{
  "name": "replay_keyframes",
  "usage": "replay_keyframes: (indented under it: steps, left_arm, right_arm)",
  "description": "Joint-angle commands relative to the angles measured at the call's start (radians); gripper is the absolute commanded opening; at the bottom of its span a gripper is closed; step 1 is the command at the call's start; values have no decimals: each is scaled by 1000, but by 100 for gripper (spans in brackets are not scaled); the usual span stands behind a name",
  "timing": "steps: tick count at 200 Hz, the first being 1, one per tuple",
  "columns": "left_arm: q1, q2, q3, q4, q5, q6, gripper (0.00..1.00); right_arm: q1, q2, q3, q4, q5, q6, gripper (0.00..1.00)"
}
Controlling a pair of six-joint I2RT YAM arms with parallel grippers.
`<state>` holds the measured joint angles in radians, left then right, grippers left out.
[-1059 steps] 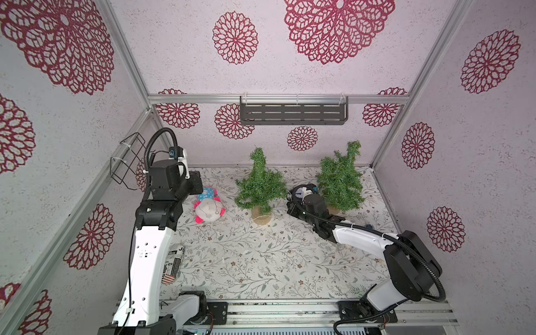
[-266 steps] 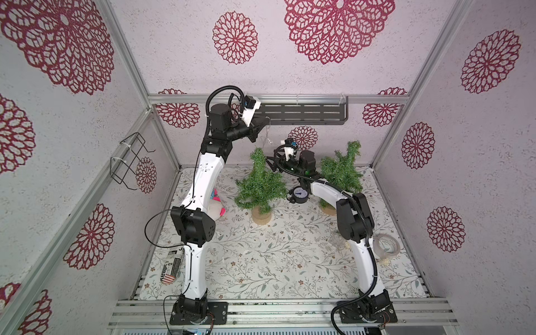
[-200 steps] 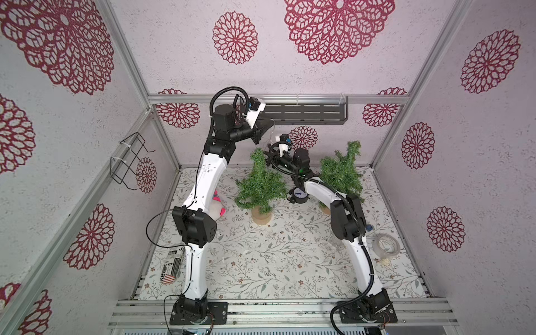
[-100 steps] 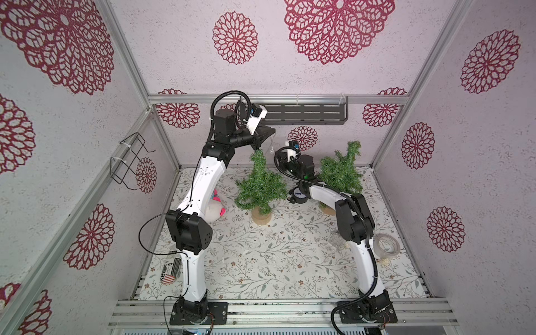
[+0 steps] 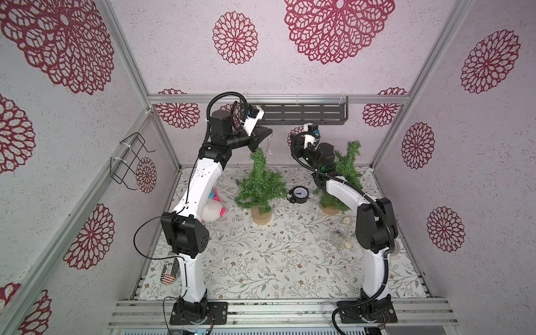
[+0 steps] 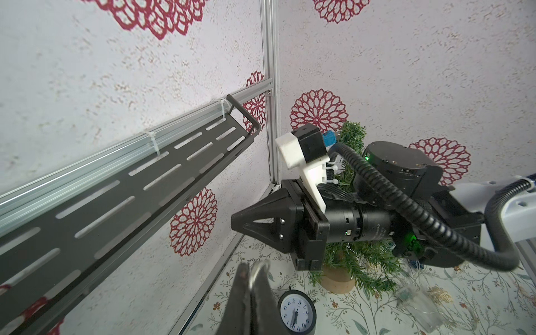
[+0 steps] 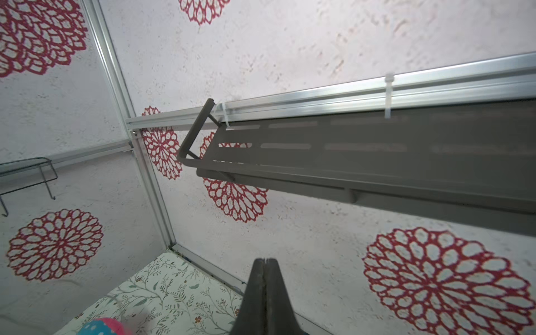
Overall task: Wrap string light around the christmas tree
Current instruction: Wrap the light string around the Christmas tree.
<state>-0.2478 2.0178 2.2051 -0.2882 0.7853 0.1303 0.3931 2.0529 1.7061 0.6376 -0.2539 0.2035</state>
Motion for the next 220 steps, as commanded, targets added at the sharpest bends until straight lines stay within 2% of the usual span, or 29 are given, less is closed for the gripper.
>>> replay_keyframes:
  steps: [1, 22, 42, 57, 67, 85, 107, 139, 161, 178, 197, 220]
  left_arm:
    - [2, -5, 18, 59, 29, -15, 0]
    - [-10, 16, 47, 57, 40, -20, 0]
    - [-16, 34, 70, 57, 47, -26, 0]
    - [-20, 40, 76, 58, 50, -31, 0]
    - [-22, 43, 80, 58, 51, -31, 0]
    - [-31, 50, 81, 51, 54, -32, 0]
    - [-45, 53, 79, 32, 60, -25, 0]
    - [-61, 47, 67, 3, 61, -8, 0]
    - [-62, 37, 55, -18, 51, 8, 0]
    - [-59, 29, 51, -34, 43, 23, 0]
    - [-59, 28, 56, -33, 48, 22, 0]
    - [-57, 27, 49, -41, 52, 20, 0]
  right_arm:
    - [11, -42, -56, 42, -130, 6, 18]
    - [38, -36, -129, 161, -216, -22, 54]
    - [52, -24, -146, 204, -259, -34, 80]
    - [57, -13, -148, 223, -267, -30, 91]
    - [61, -1, -139, 230, -271, -31, 93]
    - [72, 33, -99, 229, -266, -40, 93]
    - [88, 90, -28, 253, -197, -40, 92]
    - [99, 200, 105, 308, -108, 7, 86]
    - [98, 217, 116, 346, -65, 28, 71]
    - [91, 200, 86, 363, -60, 25, 63]
    - [81, 193, 81, 350, -73, 24, 40]
    - [66, 175, 76, 333, -79, 25, 20]
